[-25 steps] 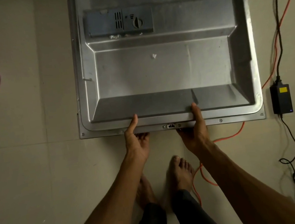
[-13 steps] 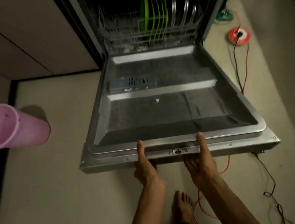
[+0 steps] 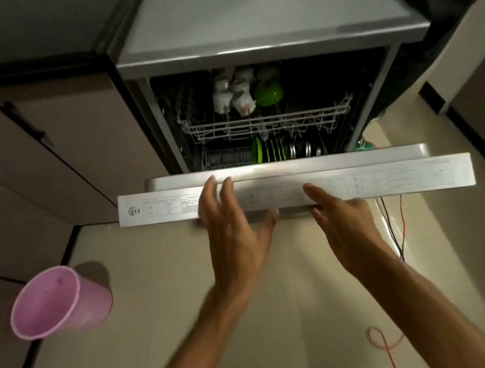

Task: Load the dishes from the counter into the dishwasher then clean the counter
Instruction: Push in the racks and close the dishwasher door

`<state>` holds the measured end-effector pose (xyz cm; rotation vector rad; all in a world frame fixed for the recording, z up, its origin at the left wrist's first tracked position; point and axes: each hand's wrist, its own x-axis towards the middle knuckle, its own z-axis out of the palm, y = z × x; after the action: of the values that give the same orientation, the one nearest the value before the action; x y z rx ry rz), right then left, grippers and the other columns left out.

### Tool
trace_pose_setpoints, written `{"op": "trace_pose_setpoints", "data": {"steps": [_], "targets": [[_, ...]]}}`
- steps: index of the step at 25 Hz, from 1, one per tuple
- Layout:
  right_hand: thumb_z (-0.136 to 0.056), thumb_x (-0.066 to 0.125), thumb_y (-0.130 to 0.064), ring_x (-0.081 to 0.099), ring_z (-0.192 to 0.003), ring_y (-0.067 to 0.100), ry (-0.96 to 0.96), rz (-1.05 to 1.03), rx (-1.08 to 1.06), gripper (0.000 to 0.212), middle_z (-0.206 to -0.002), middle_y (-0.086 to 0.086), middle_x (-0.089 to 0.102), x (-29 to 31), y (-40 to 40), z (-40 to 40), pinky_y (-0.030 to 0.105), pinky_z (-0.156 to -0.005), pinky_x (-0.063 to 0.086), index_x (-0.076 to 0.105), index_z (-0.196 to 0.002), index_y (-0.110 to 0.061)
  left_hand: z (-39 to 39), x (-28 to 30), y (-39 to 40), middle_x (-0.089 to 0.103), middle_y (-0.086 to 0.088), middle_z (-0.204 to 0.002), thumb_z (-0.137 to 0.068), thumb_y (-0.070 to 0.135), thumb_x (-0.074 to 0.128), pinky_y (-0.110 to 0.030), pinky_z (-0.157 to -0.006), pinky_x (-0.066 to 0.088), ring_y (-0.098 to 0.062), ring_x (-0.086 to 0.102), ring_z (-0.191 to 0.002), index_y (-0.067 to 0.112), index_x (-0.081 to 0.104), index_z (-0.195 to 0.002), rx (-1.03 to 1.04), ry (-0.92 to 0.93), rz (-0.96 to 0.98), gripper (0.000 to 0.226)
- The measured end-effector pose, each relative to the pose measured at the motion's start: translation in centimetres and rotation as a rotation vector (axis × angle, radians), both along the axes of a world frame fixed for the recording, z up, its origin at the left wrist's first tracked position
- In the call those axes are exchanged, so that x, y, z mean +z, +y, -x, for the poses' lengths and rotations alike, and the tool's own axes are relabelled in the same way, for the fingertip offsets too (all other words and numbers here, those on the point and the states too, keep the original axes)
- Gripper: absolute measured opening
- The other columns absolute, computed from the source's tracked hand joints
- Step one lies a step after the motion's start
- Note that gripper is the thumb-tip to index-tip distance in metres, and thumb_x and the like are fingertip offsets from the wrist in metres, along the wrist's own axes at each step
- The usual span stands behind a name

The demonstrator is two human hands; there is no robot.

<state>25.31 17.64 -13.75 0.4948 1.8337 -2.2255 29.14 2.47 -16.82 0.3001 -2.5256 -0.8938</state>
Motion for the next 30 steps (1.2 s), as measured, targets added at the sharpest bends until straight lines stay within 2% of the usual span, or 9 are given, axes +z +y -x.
{"op": "trace_pose_setpoints", "data": {"steps": [3, 5, 7, 9, 12, 18, 21, 25, 30], "targets": [[-0.08, 0.075, -0.039, 0.063, -0.105, 0.044, 0.028, -0.411, 0.273, 0.055, -0.108, 0.024, 0.068, 1.6, 0.8, 4.8, 0.058, -0.09, 0.052, 0.065, -0.109, 0.006, 8.3, 1.1, -3.1, -0.018, -0.016, -0.16, -0.09, 0.054, 0.058, -0.051, -0.12, -0.006, -0.036, -0.018, -0.147, 0.009, -0.009, -0.154, -0.217, -0.228, 0.48, 0.103], [-0.077, 0.076, -0.044, 0.065, -0.094, 0.044, 0.125, -0.709, 0.341, 0.06, -0.1, 0.023, 0.069, 3.2, 1.7, 7.9, 0.059, -0.081, 0.055, 0.063, -0.104, 0.007, 12.6, 2.9, -4.4, -0.029, -0.018, -0.156, -0.088, 0.05, 0.064, -0.055, -0.117, -0.012, -0.036, -0.027, -0.144, 0.01, -0.021, -0.15, -0.254, -0.303, 0.534, 0.113], [-0.074, 0.079, -0.046, 0.057, -0.106, 0.033, 0.402, -1.12, 0.279, 0.068, -0.116, 0.016, 0.059, 5.3, 1.8, 11.2, 0.052, -0.092, 0.051, 0.055, -0.123, -0.005, 15.7, 5.5, -4.8, -0.034, -0.02, -0.153, -0.074, 0.055, 0.075, -0.055, -0.112, -0.017, -0.038, -0.03, -0.142, 0.01, -0.026, -0.148, -0.224, -0.312, 0.546, 0.133], [-0.068, 0.081, -0.052, 0.024, -0.141, 0.035, 0.634, -1.484, 0.364, 0.11, -0.153, 0.017, 0.025, 7.4, 0.8, 15.4, 0.058, -0.116, 0.02, 0.02, -0.151, -0.014, 18.7, 7.7, -5.1, -0.037, -0.02, -0.152, -0.059, 0.063, 0.08, -0.056, -0.111, -0.019, -0.038, -0.032, -0.14, 0.009, -0.029, -0.147, -0.191, -0.325, 0.706, 0.15], [-0.055, 0.078, -0.069, -0.02, -0.146, 0.034, 0.652, -1.76, 0.728, 0.149, -0.16, 0.012, -0.023, 9.6, -2.0, 21.9, 0.065, -0.109, -0.011, -0.023, -0.151, -0.016, 22.7, 9.9, -6.0, -0.038, -0.017, -0.152, -0.049, 0.074, 0.079, -0.059, -0.11, -0.02, -0.035, -0.037, -0.138, 0.011, -0.03, -0.147, -0.199, -0.456, 0.866, 0.16], [-0.057, 0.074, -0.075, 0.001, -0.15, 0.029, 0.784, -1.766, 0.728, 0.137, -0.162, 0.006, 0.004, 7.0, -2.7, 26.0, 0.065, -0.116, 0.0, 0.0, -0.154, -0.014, 25.5, 10.0, -7.8, 0.006, -0.013, -0.159, -0.049, 0.072, 0.081, -0.044, -0.121, 0.005, -0.031, 0.005, -0.148, 0.01, 0.001, -0.153, -0.259, -0.395, 0.748, 0.145], [-0.051, 0.076, -0.076, 0.019, -0.142, 0.031, 0.875, -1.734, 0.718, 0.128, -0.151, 0.007, 0.022, 8.0, -2.9, 27.6, 0.066, -0.115, 0.007, 0.018, -0.147, -0.016, 26.7, 10.9, -8.3, 0.028, -0.009, -0.136, -0.046, 0.078, 0.077, -0.04, -0.11, 0.03, -0.027, 0.03, -0.124, 0.013, 0.021, -0.144, -0.268, -0.315, 0.823, 0.13], [-0.054, 0.073, -0.078, 0.001, -0.149, 0.031, 0.821, -1.775, 0.802, 0.138, -0.162, 0.003, 0.004, 7.4, -3.1, 29.2, 0.065, -0.115, 0.005, 0.0, -0.154, -0.017, 28.9, 11.0, -9.1, 0.018, -0.01, -0.147, -0.046, 0.081, 0.074, -0.046, -0.117, 0.021, -0.032, 0.021, -0.135, 0.015, 0.013, -0.148, -0.301, -0.389, 0.855, 0.136], [-0.05, 0.078, -0.075, 0.01, -0.149, 0.028, 0.825, -1.649, 0.814, 0.13, -0.157, 0.001, 0.02, 8.2, -3.3, 30.5, 0.06, -0.117, 0.009, 0.015, -0.148, -0.018, 29.5, 11.2, -9.9, -0.012, -0.003, -0.163, -0.055, 0.082, 0.068, -0.052, -0.121, 0.003, -0.03, -0.007, -0.15, 0.02, -0.012, -0.154, -0.358, -0.49, 0.841, 0.141]]}}
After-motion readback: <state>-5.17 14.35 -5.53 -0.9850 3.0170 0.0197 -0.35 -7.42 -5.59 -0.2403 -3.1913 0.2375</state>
